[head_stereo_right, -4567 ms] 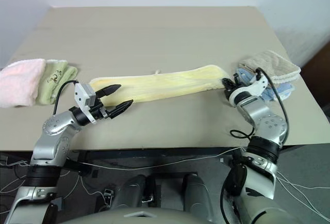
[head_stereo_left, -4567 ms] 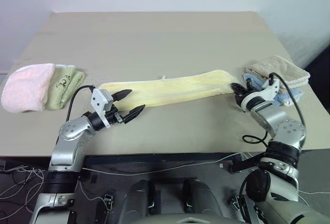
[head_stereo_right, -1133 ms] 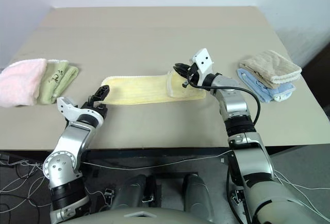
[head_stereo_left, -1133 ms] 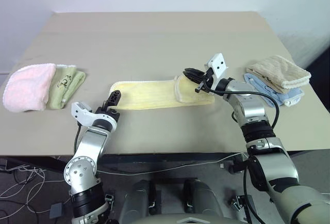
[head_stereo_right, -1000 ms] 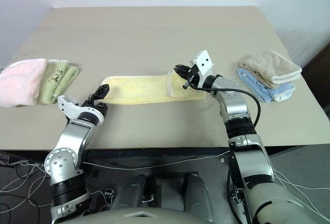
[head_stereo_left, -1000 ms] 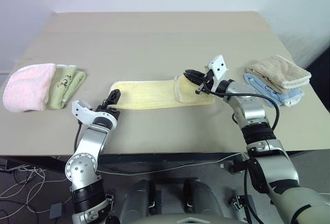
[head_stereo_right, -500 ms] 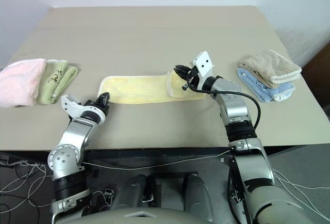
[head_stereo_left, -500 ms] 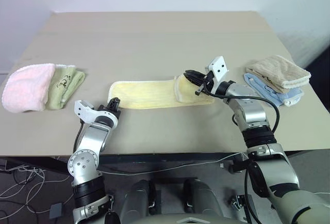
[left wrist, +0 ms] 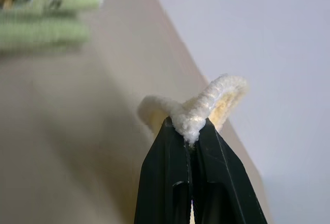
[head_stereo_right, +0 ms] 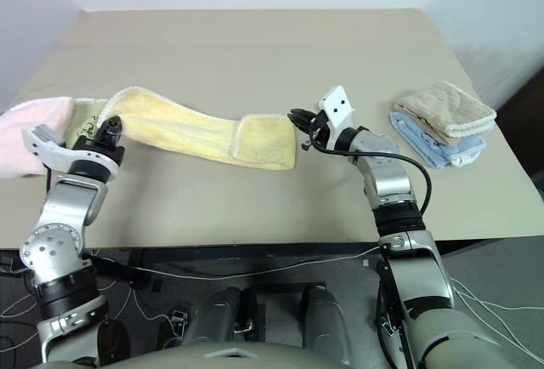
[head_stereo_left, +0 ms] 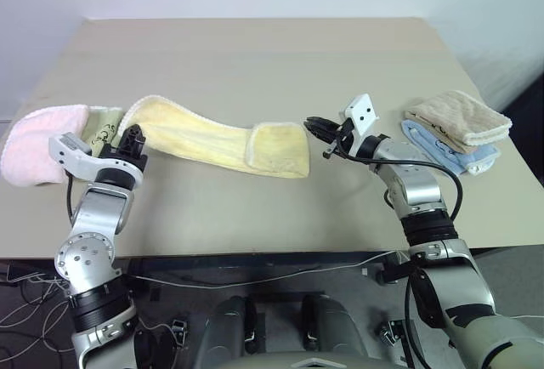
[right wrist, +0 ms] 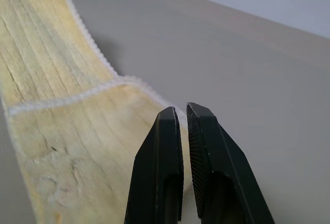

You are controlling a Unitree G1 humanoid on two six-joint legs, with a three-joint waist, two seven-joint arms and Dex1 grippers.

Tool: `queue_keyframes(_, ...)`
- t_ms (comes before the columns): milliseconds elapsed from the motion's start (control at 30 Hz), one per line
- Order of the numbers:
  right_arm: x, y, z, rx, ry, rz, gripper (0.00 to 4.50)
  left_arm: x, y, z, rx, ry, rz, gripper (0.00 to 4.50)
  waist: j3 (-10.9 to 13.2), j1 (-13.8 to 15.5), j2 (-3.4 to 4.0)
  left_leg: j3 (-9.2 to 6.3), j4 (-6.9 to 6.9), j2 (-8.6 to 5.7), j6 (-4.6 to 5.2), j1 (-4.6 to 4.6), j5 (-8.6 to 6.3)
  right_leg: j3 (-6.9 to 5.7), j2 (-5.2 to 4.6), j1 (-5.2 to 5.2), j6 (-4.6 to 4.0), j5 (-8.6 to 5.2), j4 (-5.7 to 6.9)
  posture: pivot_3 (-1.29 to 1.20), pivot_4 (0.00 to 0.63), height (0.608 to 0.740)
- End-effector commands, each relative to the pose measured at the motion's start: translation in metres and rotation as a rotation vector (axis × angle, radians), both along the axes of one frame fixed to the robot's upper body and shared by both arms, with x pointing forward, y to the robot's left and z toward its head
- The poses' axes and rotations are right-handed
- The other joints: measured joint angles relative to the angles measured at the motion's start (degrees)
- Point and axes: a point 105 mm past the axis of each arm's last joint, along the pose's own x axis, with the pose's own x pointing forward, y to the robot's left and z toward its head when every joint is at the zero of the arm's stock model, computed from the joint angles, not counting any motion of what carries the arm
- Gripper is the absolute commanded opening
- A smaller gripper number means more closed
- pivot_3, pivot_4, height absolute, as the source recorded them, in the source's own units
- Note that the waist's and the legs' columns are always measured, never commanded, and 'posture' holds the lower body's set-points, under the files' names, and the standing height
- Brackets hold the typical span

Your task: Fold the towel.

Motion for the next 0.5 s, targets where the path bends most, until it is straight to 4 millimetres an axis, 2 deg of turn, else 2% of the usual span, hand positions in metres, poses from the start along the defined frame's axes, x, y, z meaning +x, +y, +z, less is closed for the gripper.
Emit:
queue_keyframes(33,-0.001,-0.005,0.019,0.022,-0.067,-0.016,0.33,0.007,-0.032,0.033,0.131,-0.122,-0.142,0.03,0.01,0.06,-0.03,0.0,0.0,0.0,-0.01,0.0,-0.01,0.0,0.0,0.0,0.0,0.0,0.0,0.0,0.15,0.74)
queue_keyframes(133,-0.002,-0.008,0.019,0.027,-0.068,-0.03,0.33,0.012,-0.078,0.049,0.285,-0.199,-0.31,0.03,0.04,0.23,-0.06,-0.01,0.0,-0.06,-0.05,-0.02,-0.01,-0.02,-0.01,0.0,0.0,0.0,0.0,0.0,0.15,0.74)
queue_keyframes(233,-0.002,-0.012,0.019,0.029,-0.073,-0.056,0.33,0.011,-0.12,0.054,0.425,-0.262,-0.457,0.03,0.04,-0.11,-0.06,0.02,0.0,-0.08,-0.05,-0.03,-0.01,0.0,-0.02,0.01,0.02,0.01,-0.02,0.0,0.15,0.74)
queue_keyframes(267,-0.001,-0.015,0.02,0.033,-0.078,-0.075,0.33,0.011,-0.14,0.051,0.492,-0.273,-0.524,0.03,0.05,-0.14,-0.04,0.03,-0.02,-0.07,-0.03,-0.03,0.0,0.0,0.01,0.01,0.02,0.01,-0.02,0.0,0.15,0.74)
queue_keyframes(367,0.0,-0.023,0.023,0.043,-0.09,-0.115,0.33,0.013,-0.182,0.038,0.651,-0.281,-0.661,0.03,0.05,-0.18,-0.03,0.05,-0.06,-0.05,-0.01,-0.03,0.09,0.0,0.07,-0.02,0.03,0.0,-0.01,0.0,0.15,0.74)
queue_keyframes(500,-0.001,-0.031,0.024,0.045,-0.099,-0.154,0.33,0.011,-0.219,0.027,0.764,-0.3,-0.784,0.03,0.06,-0.14,-0.02,0.04,-0.07,-0.02,0.0,-0.02,0.13,0.0,0.1,-0.03,0.04,0.0,-0.01,0.0,0.15,0.74)
